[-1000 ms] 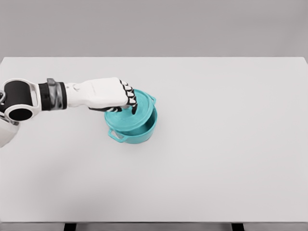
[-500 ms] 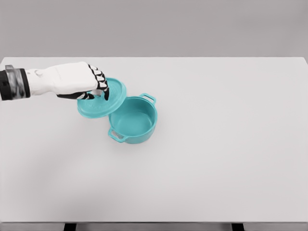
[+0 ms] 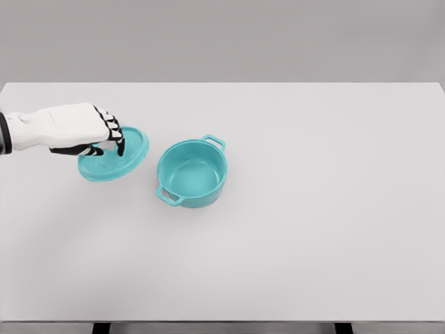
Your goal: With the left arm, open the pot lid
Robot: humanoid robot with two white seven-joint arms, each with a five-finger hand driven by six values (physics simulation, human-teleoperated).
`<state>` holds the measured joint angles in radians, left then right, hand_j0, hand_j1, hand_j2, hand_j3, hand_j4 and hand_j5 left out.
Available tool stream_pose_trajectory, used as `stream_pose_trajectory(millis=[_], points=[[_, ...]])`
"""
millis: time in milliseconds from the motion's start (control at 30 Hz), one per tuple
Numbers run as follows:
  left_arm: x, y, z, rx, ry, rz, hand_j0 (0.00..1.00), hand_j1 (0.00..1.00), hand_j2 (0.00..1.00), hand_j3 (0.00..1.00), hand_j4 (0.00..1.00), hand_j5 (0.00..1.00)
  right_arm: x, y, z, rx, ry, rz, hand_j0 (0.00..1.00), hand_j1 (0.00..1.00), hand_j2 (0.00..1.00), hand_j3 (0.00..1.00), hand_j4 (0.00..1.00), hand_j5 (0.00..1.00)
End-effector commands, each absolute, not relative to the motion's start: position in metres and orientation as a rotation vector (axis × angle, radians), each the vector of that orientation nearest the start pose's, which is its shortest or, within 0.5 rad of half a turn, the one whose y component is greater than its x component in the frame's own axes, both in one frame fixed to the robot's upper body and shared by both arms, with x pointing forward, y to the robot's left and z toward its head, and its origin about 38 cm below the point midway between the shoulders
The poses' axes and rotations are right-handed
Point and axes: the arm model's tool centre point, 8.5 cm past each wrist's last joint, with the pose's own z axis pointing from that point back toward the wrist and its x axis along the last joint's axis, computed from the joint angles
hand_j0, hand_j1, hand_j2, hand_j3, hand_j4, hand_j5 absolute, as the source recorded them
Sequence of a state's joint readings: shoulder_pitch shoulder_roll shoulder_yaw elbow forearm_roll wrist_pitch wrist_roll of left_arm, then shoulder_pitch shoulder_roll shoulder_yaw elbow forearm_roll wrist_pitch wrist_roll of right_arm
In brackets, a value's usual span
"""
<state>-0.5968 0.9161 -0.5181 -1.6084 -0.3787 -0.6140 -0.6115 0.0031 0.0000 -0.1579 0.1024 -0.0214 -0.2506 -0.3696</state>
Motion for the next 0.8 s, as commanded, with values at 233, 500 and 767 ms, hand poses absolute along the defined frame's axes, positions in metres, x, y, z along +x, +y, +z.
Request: stream_pose_trajectory(millis=[233,500,767], points=[[0.399,0.337,0.227,-0.609,1.831,3.171,0.46,0.46,0.46,0.46,0.46,0.46,-0.018,-0.3,-0.249,-0.471,-0.118,-0.199,1.0,1.0,1.0,1.0,1.0,1.0],[0.393,0.346,0.214,-0.588,1.794,3.23,0.45,0.45,0.45,0.45,0.45,0.45,-0.018,-0.3,-0.249,-0.471,-0.12,-0.199,1.0,1.0,1.0,1.0,1.0,1.0],[0.388,0.357,0.203,-0.576,1.772,3.285,0.47,0.47,0.47,0.47,0.47,0.47,-0.018,-0.3,-0.249,-0.471,-0.12,-0.199,1.0,1.0,1.0,1.0,1.0,1.0]])
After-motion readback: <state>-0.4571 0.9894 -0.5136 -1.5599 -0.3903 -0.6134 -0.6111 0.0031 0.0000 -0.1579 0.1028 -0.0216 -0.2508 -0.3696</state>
